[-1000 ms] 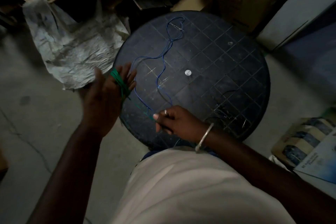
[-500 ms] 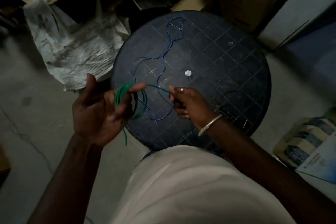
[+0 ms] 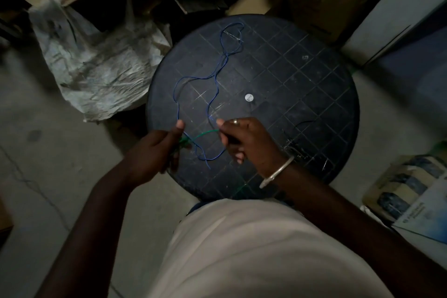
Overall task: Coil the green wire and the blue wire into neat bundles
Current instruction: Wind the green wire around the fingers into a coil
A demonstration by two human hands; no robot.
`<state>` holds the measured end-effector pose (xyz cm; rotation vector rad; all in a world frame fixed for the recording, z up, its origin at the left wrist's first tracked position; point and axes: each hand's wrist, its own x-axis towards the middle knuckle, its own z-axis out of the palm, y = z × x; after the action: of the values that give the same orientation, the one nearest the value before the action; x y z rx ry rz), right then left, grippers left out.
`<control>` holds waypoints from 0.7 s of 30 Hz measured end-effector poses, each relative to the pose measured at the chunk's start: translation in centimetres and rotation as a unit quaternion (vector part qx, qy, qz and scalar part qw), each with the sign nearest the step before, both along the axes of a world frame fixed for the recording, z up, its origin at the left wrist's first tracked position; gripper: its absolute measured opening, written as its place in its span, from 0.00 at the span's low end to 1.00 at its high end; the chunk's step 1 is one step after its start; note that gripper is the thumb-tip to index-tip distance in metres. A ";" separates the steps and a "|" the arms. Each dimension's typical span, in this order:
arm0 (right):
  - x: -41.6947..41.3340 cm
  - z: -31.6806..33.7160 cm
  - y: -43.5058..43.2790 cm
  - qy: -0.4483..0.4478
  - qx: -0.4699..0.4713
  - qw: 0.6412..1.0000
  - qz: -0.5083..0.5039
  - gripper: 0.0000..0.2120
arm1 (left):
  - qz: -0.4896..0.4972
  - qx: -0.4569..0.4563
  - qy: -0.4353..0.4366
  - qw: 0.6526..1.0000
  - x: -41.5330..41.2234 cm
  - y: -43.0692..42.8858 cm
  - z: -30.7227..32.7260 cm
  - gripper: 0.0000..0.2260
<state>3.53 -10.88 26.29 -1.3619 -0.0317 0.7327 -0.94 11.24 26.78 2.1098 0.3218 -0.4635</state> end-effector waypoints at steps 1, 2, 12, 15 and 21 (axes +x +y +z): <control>0.3 -0.2 -0.2 0.029 0.034 0.999 -0.014 0.18 | 0.011 -0.070 0.030 0.997 -0.1 -0.3 0.8 0.39; 0.6 -0.4 -0.4 0.059 0.068 0.996 -0.022 0.16 | 0.023 -0.155 0.054 0.986 -0.2 -0.4 1.4 0.40; -0.1 -2.0 -0.1 -0.026 -0.097 0.991 0.086 0.13 | 0.135 -0.751 -0.023 0.646 0.8 0.0 3.2 0.42; -1.0 -1.4 0.0 -0.108 -0.119 0.976 0.145 0.15 | 0.172 -0.467 -0.087 0.863 1.4 0.2 1.3 0.47; 0.5 0.4 -0.5 -0.011 0.025 0.999 0.028 0.18 | 0.035 -0.003 0.022 0.999 0.2 0.3 0.0 0.45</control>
<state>4.04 -11.39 26.74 -1.3257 -0.1060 0.7584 -0.72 11.53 26.80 2.0777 0.4176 -0.4694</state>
